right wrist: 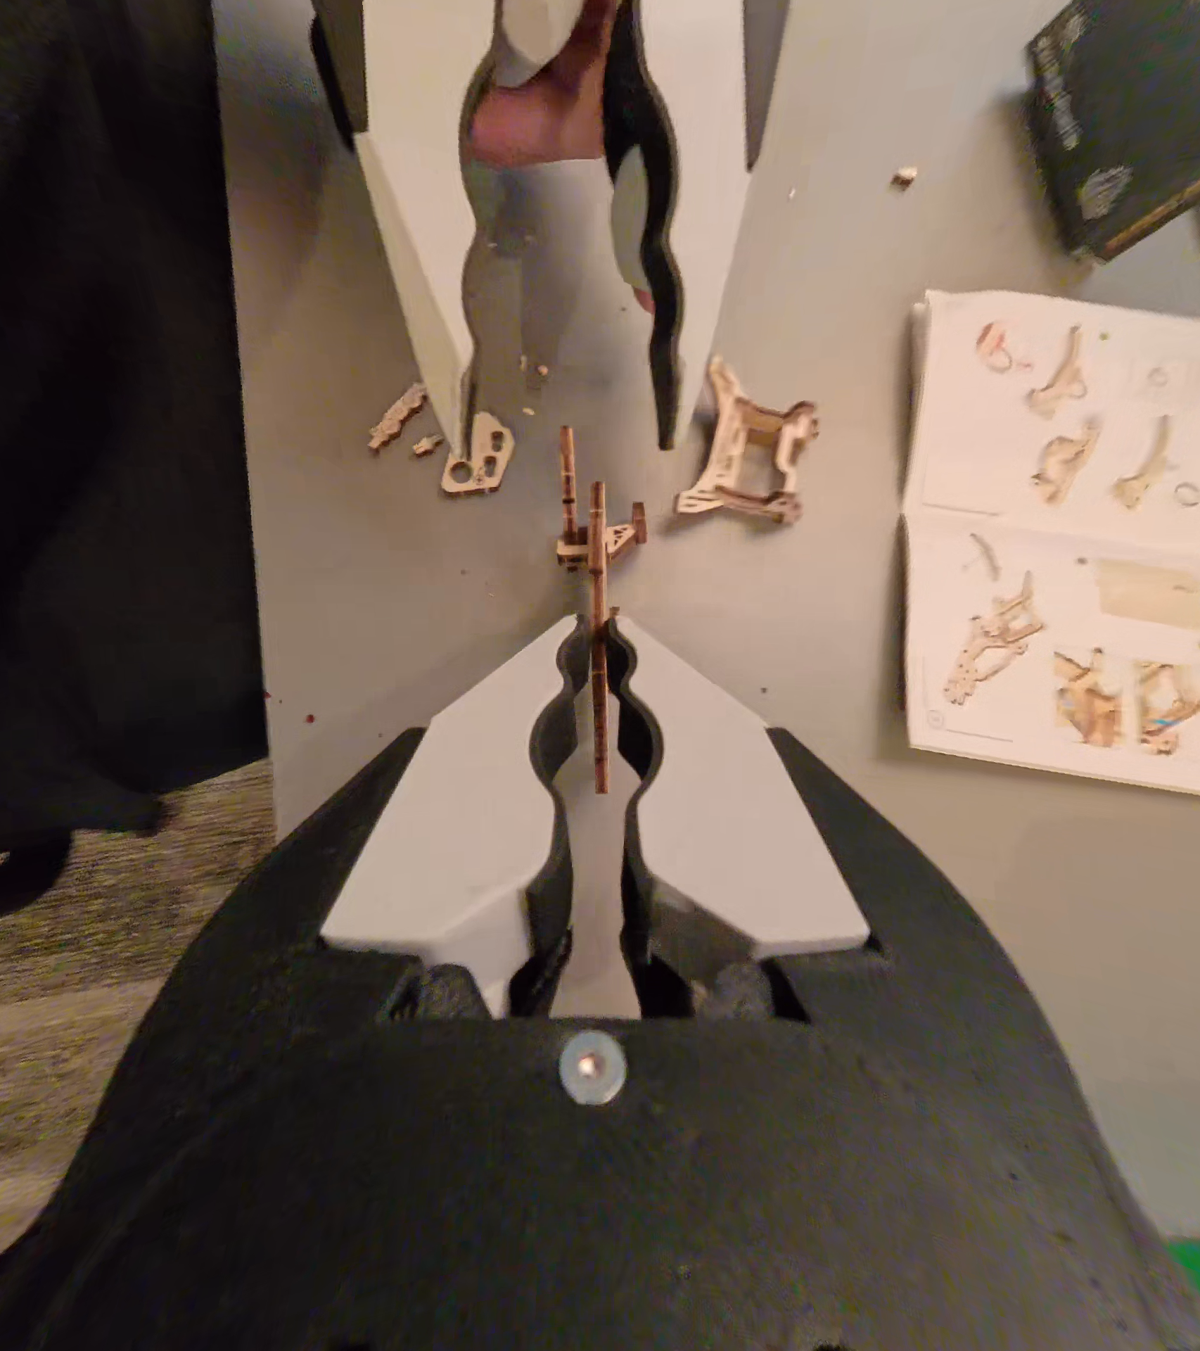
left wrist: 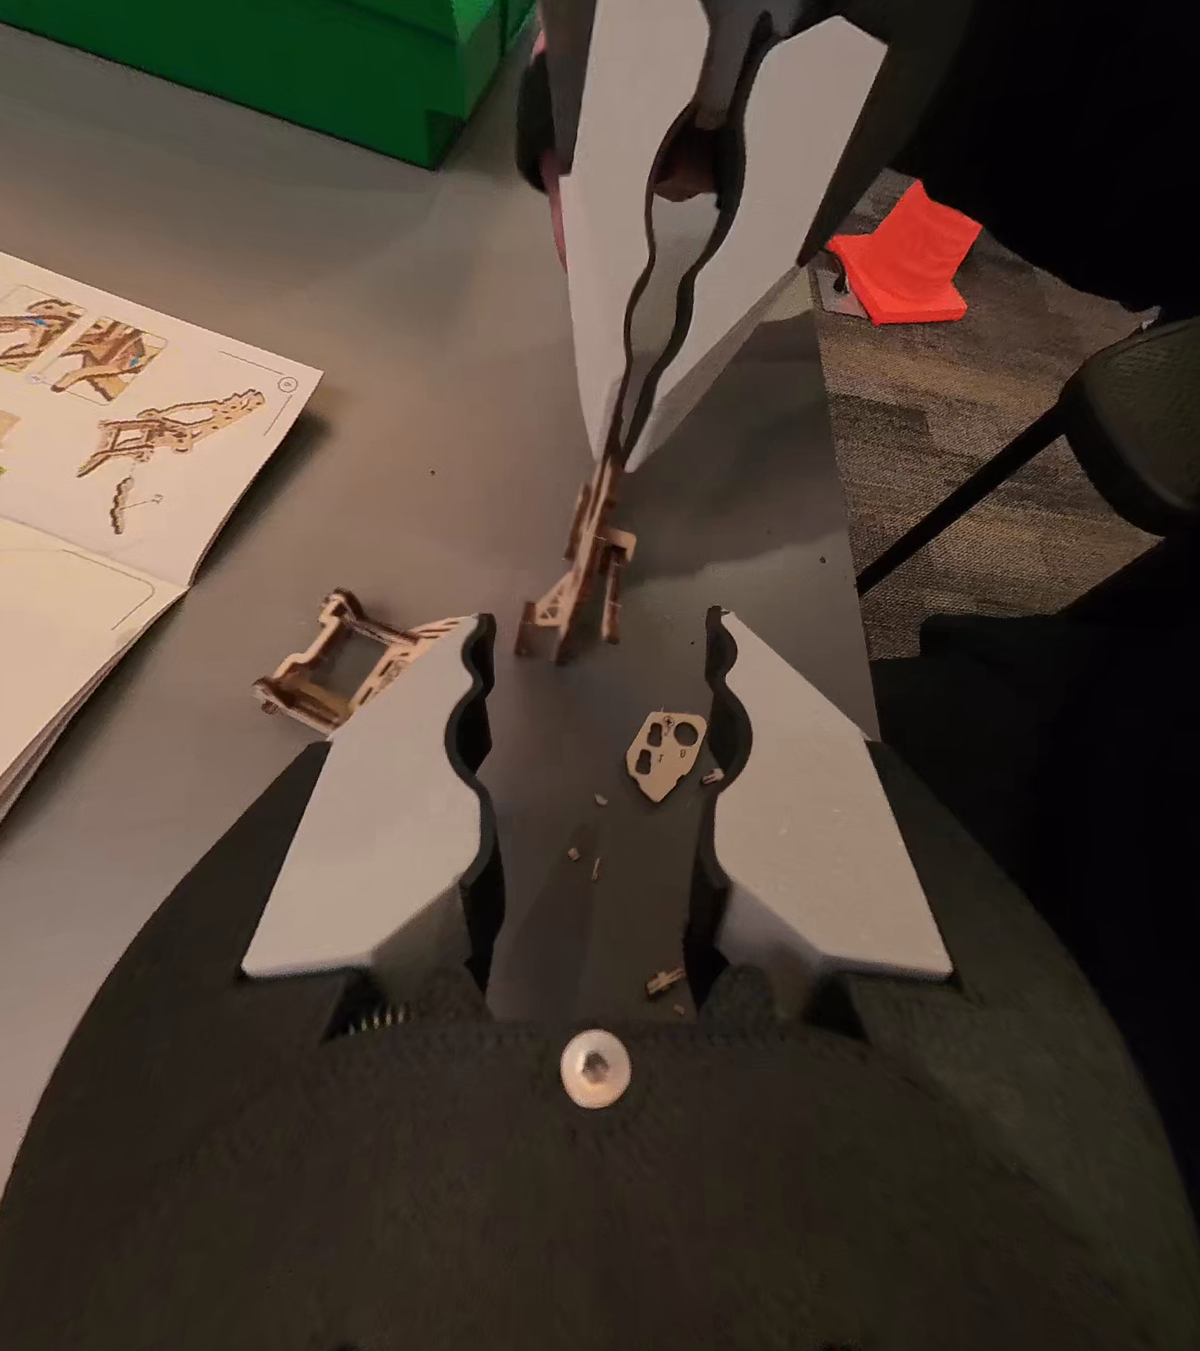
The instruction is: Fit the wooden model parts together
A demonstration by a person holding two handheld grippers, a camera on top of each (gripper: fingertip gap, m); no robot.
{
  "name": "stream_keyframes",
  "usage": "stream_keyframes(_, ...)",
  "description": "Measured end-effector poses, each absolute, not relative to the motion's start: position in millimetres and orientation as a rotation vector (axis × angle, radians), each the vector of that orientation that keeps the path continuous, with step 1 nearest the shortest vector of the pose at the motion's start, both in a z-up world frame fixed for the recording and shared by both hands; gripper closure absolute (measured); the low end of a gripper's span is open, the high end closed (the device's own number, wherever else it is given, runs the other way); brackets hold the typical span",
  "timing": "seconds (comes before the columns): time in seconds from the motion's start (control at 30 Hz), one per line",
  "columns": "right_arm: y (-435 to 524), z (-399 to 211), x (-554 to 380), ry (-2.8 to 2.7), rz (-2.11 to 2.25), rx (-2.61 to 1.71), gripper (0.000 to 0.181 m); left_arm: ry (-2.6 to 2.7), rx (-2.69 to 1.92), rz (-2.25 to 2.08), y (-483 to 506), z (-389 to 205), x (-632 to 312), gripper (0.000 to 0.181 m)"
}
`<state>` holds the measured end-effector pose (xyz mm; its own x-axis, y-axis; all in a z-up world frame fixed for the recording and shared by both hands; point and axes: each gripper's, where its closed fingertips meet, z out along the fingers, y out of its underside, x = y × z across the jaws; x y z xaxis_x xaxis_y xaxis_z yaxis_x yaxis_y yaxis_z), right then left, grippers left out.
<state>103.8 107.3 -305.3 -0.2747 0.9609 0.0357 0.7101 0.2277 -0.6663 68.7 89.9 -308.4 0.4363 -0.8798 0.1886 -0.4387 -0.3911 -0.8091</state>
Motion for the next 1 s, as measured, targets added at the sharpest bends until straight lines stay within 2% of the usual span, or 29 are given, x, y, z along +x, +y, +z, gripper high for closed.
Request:
stream_keyframes(0.03, 106, -307, 104, -2.073, 0.792, -1.555, 0.181, 1.105, -2.001, -0.828, 89, -310, 70, 0.125)
stream_keyframes(0.27, 102, -308, 102, -2.054, 0.975, -1.658, 0.181, 1.15, -2.013, -0.868, 80, -319, 84, 0.129)
stream_keyframes(0.47, 107, -311, 101, -2.059, 0.926, -1.673, 0.175, 1.159, -2.027, -0.866, 80, -323, 88, 0.134)
stream_keyframes(1.0, 109, -301, 103, -1.985, 0.86, -1.634, 0.161, 1.104, -2.021, -0.791, 84, -318, 77, 0.126)
